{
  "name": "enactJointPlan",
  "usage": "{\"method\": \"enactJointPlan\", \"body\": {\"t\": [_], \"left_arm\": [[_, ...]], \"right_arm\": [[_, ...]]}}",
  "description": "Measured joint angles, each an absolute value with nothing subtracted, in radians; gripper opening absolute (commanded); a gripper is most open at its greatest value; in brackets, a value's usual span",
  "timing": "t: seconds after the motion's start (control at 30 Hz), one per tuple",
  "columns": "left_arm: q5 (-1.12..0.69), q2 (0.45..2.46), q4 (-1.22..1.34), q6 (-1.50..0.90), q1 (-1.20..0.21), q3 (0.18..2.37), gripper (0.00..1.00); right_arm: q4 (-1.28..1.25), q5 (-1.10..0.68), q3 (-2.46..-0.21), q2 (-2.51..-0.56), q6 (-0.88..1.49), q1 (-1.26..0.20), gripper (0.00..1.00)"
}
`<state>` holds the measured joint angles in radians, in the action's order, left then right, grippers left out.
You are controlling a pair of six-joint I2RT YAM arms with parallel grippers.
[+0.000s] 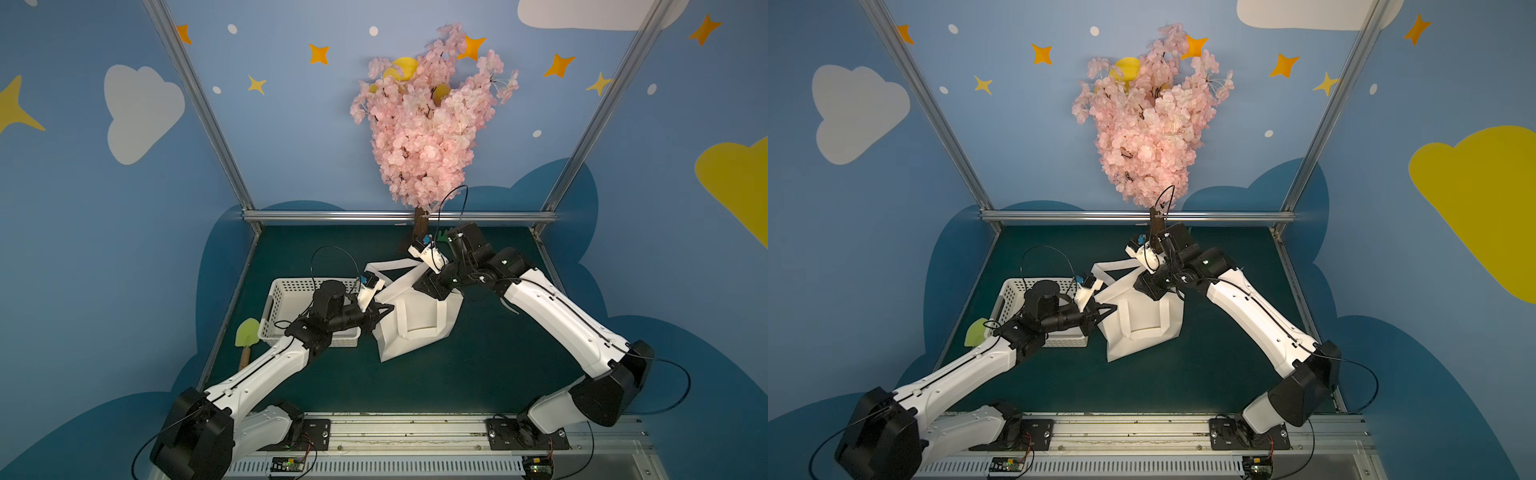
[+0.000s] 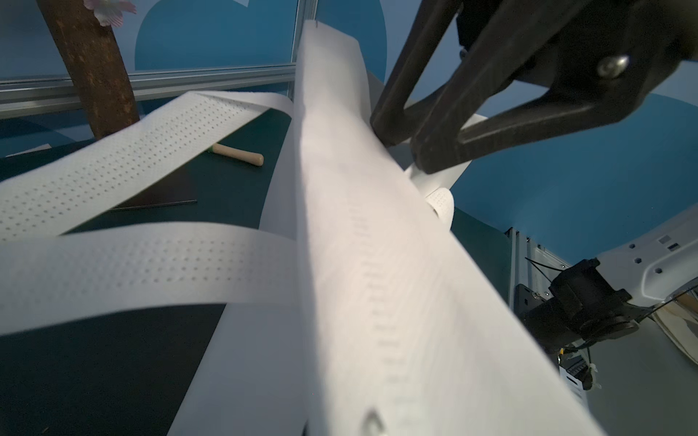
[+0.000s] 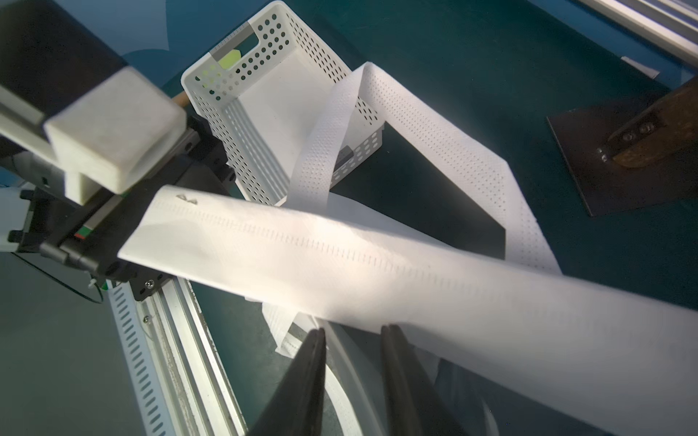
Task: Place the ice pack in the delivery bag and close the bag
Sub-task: Close the delivery bag at the center of the board.
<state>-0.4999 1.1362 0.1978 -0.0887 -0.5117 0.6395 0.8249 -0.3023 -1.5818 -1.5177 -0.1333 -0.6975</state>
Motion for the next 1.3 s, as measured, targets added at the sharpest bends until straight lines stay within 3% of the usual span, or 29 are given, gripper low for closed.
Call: {"method": "enactJointPlan", "body": {"t": [0.23,0.33,0.53,0.7,0.97,1.3], "left_arm": [[-0.5,1.124,0.211,-0.047,-0.511,0.622,0.03],[-0.51,1.124,0.211,-0.036,-0.511,0.622,0.03],[-0.547,1.125,0.21,-0.004,-0.506,0.622,0.03],[-0.55,1.126,0.21,-0.004,-0.497,0.622,0.03],[-0.556,1.135,0.209,-0.008,-0.478,0.628,0.03],[-0.599,1.148,0.186,-0.015,-0.466,0.647,0.03]], "right_arm": [[0.843,-0.291,-1.669,-1.487,-0.215,-0.686,0.58],[0.845,-0.305,-1.67,-1.446,-0.27,-0.67,0.74],[0.842,-0.307,-1.7,-1.435,-0.354,-0.646,0.73],[0.82,-0.325,-1.694,-1.435,-0.361,-0.614,0.83],[0.694,-0.379,-1.238,-1.193,-0.332,-0.546,0.91],[0.467,-0.408,-0.973,-1.053,-0.296,-0.462,0.93]]}}
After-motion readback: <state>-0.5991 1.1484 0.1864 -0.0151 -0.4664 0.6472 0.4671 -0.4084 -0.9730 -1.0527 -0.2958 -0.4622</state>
